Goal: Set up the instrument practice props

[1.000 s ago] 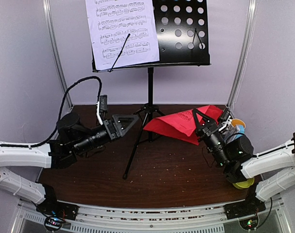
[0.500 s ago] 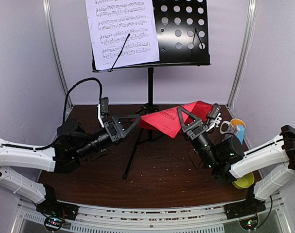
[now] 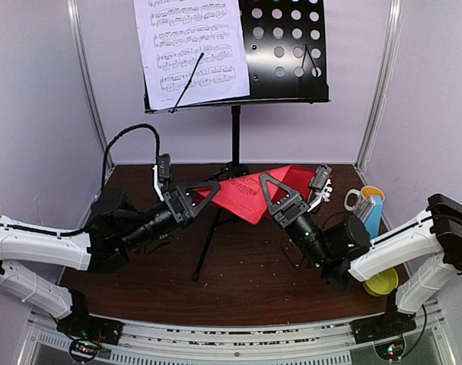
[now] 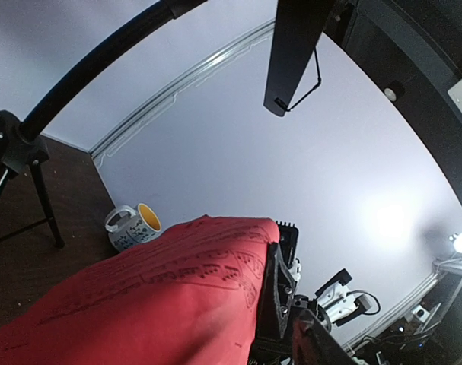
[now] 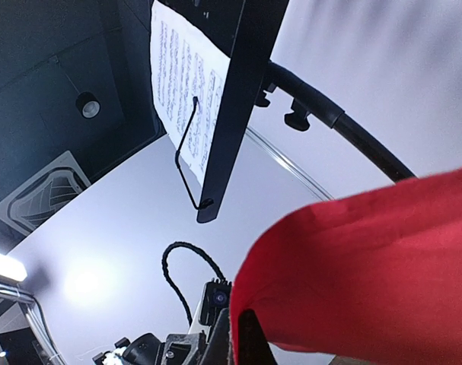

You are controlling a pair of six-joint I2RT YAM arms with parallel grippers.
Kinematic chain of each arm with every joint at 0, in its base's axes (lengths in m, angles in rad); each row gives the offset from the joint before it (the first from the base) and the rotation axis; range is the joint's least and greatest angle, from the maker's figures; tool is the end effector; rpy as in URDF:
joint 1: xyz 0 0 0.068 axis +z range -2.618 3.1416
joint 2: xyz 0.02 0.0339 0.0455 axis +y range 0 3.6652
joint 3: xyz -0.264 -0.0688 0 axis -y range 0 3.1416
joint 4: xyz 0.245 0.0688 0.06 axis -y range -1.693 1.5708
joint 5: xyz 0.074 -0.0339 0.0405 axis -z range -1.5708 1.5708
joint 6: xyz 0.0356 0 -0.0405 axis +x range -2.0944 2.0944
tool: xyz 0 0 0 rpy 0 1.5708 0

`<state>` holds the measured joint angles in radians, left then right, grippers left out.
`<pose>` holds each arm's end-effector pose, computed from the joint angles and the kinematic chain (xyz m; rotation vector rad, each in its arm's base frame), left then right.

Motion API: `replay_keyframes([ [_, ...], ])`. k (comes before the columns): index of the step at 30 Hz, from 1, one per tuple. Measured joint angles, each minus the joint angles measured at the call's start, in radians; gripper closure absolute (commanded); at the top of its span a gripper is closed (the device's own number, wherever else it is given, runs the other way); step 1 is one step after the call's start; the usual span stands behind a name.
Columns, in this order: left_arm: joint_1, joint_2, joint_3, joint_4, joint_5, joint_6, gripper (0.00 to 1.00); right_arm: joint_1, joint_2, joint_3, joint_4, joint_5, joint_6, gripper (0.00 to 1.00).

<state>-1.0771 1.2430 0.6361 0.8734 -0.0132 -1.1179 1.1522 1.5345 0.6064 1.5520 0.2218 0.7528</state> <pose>0.1313 -0.2430 0.3019 -0.0453 1.5595 -1.8138 0.1265 0.2650 0.2807 0.0157 1.0958 1.6342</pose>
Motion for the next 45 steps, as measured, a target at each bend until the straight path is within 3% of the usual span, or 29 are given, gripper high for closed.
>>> replay_keyframes([
  [5,0.0,-0.003,0.0,0.0,-0.014,-0.005,0.84,0.029,0.001,0.0,0.001,-0.002,-0.034,0.95],
  [8,0.0,-0.015,-0.005,0.0,-0.032,0.001,0.99,0.038,0.001,-0.003,0.002,-0.002,-0.048,0.78],
  [10,0.0,-0.031,-0.012,0.0,-0.043,0.008,1.0,0.041,0.001,-0.017,0.002,0.0,-0.054,0.7],
  [14,0.0,-0.075,-0.035,-0.015,-0.057,0.032,1.0,0.035,-0.007,-0.094,0.002,0.007,-0.039,0.34],
  [18,0.0,-0.175,-0.031,-0.158,-0.058,0.116,1.0,-0.001,-0.046,-0.235,-0.001,0.001,-0.022,0.16],
  [22,0.0,-0.26,0.074,-0.441,-0.05,0.266,1.0,-0.043,-0.141,-0.351,-0.031,-0.02,-0.029,0.11],
  [27,0.0,-0.263,0.241,-0.76,0.018,0.47,1.0,-0.099,-0.336,-0.352,-0.291,-0.116,-0.095,0.07],
  [32,0.0,-0.161,0.465,-1.142,0.188,0.725,1.0,-0.124,-0.526,-0.281,-0.639,-0.18,-0.215,0.04],
  [37,-0.008,-0.097,0.582,-1.443,0.32,0.932,1.0,-0.175,-0.658,-0.193,-0.949,-0.292,-0.355,0.03],
  [45,-0.098,-0.05,0.739,-1.838,0.317,1.198,1.0,-0.195,-0.673,0.039,-1.335,-0.618,-0.623,0.01],
])
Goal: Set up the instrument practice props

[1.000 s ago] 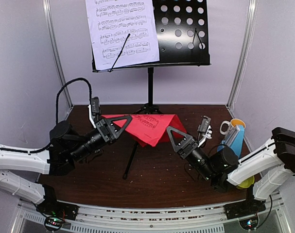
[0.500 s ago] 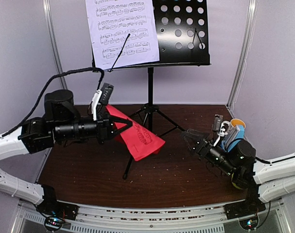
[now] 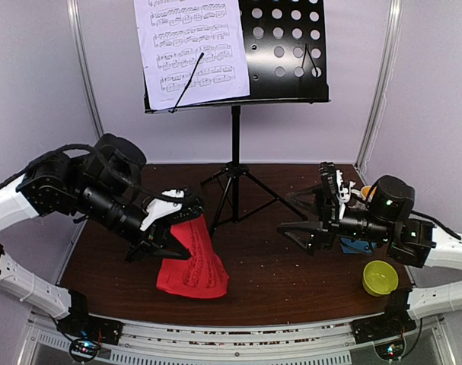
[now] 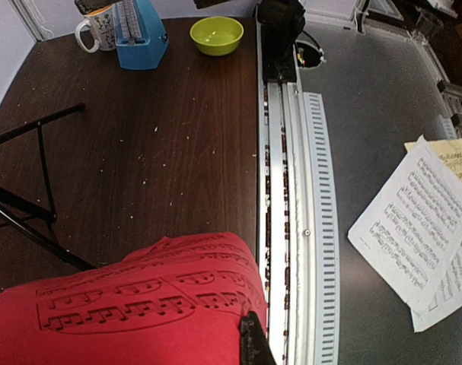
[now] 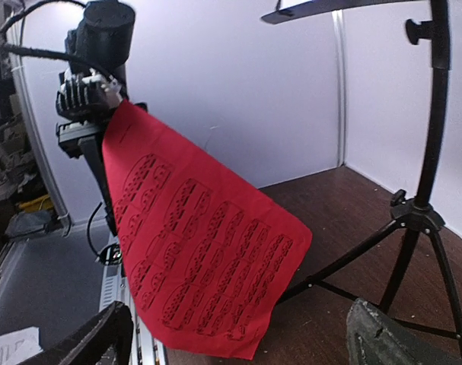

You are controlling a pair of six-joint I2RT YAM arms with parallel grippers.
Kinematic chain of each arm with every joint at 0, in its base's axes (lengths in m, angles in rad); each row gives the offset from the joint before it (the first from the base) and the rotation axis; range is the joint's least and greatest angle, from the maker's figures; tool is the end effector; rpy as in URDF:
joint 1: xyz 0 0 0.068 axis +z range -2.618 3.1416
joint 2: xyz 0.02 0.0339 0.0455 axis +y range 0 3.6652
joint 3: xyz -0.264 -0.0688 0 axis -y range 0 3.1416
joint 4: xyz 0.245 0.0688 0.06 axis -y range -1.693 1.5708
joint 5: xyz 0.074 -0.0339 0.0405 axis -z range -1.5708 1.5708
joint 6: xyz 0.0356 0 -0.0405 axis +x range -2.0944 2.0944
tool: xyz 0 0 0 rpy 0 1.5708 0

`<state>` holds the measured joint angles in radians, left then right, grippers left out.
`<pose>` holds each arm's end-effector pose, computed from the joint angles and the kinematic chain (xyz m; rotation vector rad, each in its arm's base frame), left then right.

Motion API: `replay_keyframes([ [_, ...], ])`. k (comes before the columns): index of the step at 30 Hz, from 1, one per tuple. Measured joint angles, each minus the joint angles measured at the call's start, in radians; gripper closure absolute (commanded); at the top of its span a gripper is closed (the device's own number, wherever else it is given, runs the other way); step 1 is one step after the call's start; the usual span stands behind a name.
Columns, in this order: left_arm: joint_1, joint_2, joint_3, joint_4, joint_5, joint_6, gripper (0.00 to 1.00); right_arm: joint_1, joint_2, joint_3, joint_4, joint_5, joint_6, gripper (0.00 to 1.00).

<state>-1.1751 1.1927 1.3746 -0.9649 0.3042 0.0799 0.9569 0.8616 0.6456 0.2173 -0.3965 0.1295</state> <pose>0.0785 -0.2156 0.3860 1.5864 1.9177 -0.8625 0.1081 0.1772 0.3201 -0.9729 1.3854 1.1444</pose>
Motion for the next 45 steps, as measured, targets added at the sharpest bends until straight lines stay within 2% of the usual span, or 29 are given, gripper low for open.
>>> replay_keyframes([
  [5,-0.063,0.092,0.135,-0.162,-0.119,0.111,1.0,0.003,0.056,0.105,-0.152,-0.119,-0.116,0.01],
  [14,-0.152,0.229,0.251,-0.369,-0.283,0.273,1.0,0.034,0.168,0.328,-0.422,-0.185,-0.291,0.01],
  [23,-0.169,0.241,0.358,-0.454,-0.299,0.346,1.0,0.12,0.246,0.392,-0.509,-0.178,-0.352,0.05],
  [27,-0.174,0.248,0.382,-0.46,-0.297,0.351,1.0,0.178,0.283,0.428,-0.524,-0.159,-0.363,0.1],
  [30,-0.181,0.257,0.387,-0.461,-0.296,0.354,1.0,0.217,0.315,0.47,-0.544,-0.116,-0.375,0.23],
  [35,-0.184,0.274,0.388,-0.466,-0.298,0.356,1.0,0.281,0.391,0.559,-0.597,-0.007,-0.401,0.55],
  [39,-0.184,0.275,0.389,-0.472,-0.301,0.356,1.0,0.316,0.426,0.579,-0.621,0.051,-0.396,0.77],
  [43,-0.184,0.275,0.389,-0.474,-0.303,0.356,1.0,0.329,0.438,0.579,-0.63,0.087,-0.383,0.9],
  [45,-0.184,0.275,0.389,-0.474,-0.307,0.356,1.0,0.331,0.437,0.578,-0.623,0.106,-0.375,1.0],
])
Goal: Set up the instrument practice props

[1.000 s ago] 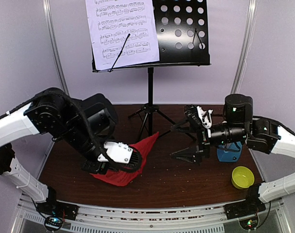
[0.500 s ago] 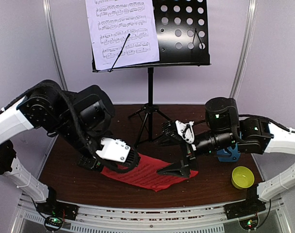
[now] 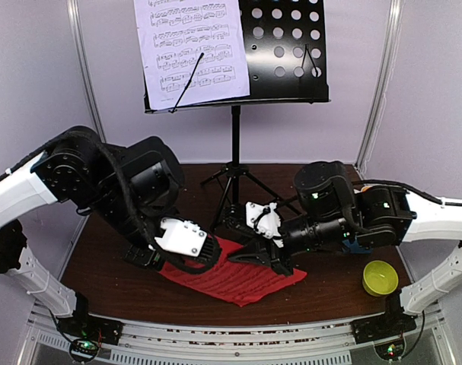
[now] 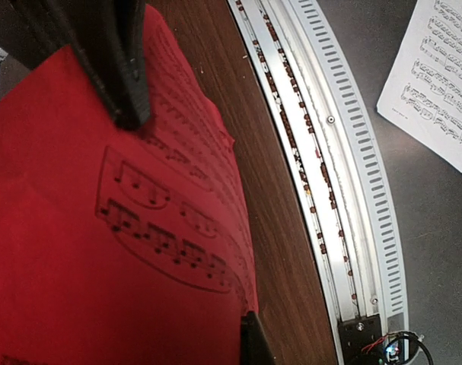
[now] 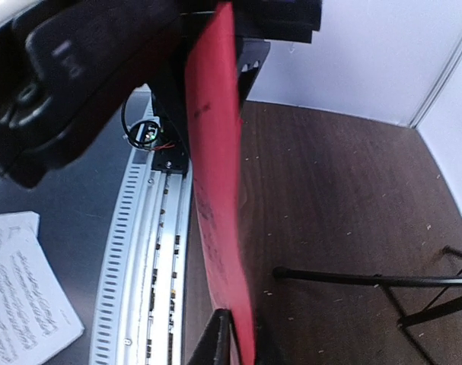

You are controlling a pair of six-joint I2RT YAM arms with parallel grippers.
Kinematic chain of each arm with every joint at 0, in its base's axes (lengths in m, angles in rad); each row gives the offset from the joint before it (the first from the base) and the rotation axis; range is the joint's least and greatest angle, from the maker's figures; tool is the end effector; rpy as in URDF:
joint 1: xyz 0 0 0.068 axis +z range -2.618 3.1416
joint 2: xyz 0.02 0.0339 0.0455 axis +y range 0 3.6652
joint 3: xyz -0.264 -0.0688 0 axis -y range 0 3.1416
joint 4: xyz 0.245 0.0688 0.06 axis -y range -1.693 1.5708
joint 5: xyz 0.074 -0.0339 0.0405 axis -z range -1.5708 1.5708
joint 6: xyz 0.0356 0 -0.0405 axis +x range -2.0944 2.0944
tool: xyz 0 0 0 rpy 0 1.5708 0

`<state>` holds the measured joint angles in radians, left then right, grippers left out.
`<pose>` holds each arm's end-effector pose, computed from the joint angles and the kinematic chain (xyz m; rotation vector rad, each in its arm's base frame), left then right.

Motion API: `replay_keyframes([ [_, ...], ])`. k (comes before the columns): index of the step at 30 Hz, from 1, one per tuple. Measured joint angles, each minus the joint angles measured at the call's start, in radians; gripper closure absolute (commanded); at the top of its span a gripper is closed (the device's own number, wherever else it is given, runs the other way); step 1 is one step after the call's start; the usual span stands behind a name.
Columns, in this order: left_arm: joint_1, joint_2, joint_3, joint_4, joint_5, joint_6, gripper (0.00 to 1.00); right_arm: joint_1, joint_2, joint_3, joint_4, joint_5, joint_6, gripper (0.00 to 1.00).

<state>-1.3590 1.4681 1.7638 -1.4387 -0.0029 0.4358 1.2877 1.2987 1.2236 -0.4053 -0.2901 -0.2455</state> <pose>0.0538 -0.2496 0.4052 2.1456 1.7128 -0.2620 0.0723 0.2849 0.3593 -1.6338 1.4210 0.9245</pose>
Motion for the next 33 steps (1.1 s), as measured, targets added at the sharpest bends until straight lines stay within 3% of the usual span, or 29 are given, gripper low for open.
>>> replay_keyframes([
  [5,-0.001,-0.001,0.0,0.006,-0.031,-0.007,0.79,0.001,-0.014,-0.031,0.047,0.039,0.025,1.0],
  [8,-0.002,-0.02,-0.012,0.05,-0.066,-0.025,0.51,0.0,-0.059,-0.08,0.085,0.069,0.032,1.0],
  [10,-0.002,-0.061,-0.049,0.11,-0.105,-0.033,0.39,-0.006,-0.102,-0.117,0.109,0.081,0.038,1.0],
  [15,0.037,-0.271,-0.205,0.316,-0.169,-0.088,0.31,-0.051,-0.251,-0.212,0.212,0.095,0.071,1.0],
  [23,0.123,-0.633,-0.559,0.815,-0.091,-0.178,0.23,-0.206,-0.417,-0.335,0.472,0.022,0.211,1.0],
  [26,0.123,-0.629,-0.629,0.962,-0.069,-0.208,0.22,-0.245,-0.436,-0.354,0.554,-0.031,0.257,1.0],
  [33,0.157,-0.491,-0.636,1.166,-0.014,-0.314,0.19,-0.311,-0.468,-0.365,0.693,-0.162,0.332,1.0],
])
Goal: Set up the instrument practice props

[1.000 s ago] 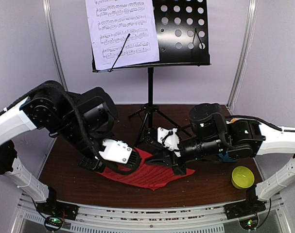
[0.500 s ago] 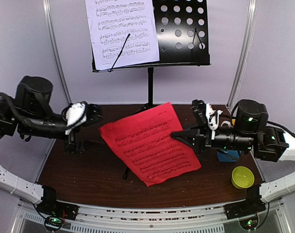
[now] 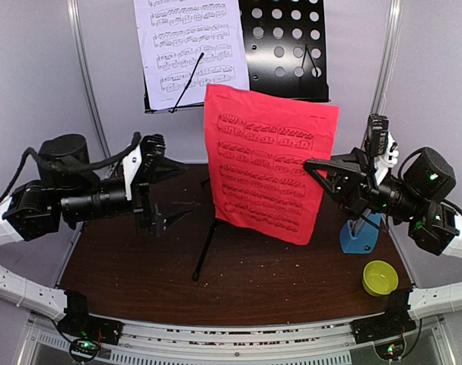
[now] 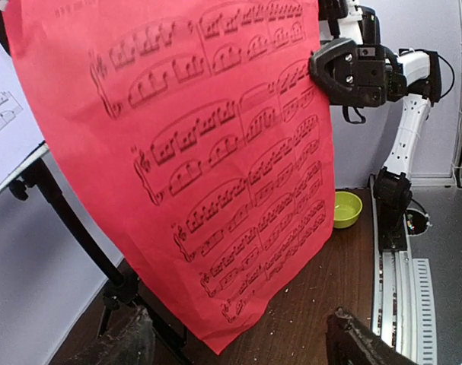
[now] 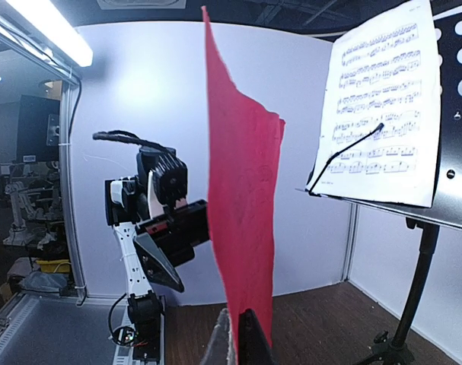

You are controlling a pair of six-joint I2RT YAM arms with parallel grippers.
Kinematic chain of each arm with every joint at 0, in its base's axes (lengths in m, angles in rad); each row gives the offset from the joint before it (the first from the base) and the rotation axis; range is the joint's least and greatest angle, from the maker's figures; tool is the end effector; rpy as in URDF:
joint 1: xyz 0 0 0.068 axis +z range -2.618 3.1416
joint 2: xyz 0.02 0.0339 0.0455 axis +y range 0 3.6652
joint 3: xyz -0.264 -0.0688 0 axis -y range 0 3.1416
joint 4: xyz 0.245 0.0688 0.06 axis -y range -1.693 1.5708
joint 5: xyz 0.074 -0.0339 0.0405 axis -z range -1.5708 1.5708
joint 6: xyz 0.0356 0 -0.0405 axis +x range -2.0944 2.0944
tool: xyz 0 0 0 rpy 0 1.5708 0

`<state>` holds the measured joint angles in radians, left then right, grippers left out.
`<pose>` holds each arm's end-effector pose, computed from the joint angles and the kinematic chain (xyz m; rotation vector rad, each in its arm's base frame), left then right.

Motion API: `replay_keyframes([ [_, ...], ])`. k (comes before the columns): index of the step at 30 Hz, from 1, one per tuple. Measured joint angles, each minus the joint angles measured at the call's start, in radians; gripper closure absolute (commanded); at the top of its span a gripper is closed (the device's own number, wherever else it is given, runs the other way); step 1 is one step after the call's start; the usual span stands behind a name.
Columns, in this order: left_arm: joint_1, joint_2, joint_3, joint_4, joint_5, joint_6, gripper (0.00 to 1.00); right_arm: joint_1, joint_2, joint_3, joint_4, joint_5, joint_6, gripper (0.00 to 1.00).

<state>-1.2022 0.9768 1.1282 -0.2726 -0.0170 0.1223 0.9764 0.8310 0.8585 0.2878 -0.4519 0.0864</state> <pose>0.0777 -0.1996 0.4153 1.0692 1.3927 -0.7865 0.0913 0.1629 0.4081 -0.9454 1.0113 1.1831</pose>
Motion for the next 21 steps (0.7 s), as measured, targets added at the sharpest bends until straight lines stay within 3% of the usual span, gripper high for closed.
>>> replay_keyframes([
  [7,0.099,0.054,-0.015,0.128,0.134,-0.128,0.18,-0.046,-0.016,0.0,0.061,-0.104,0.042,1.0],
  [10,0.152,0.044,-0.027,0.193,0.214,-0.171,0.23,-0.052,-0.022,0.0,0.062,-0.132,0.049,1.0],
  [14,0.158,0.066,-0.024,0.278,0.373,-0.201,0.41,-0.064,-0.021,0.0,0.078,-0.152,0.062,1.0],
  [21,0.156,0.153,0.024,0.369,0.581,-0.247,0.86,-0.098,-0.008,0.001,0.14,-0.174,0.111,1.0],
])
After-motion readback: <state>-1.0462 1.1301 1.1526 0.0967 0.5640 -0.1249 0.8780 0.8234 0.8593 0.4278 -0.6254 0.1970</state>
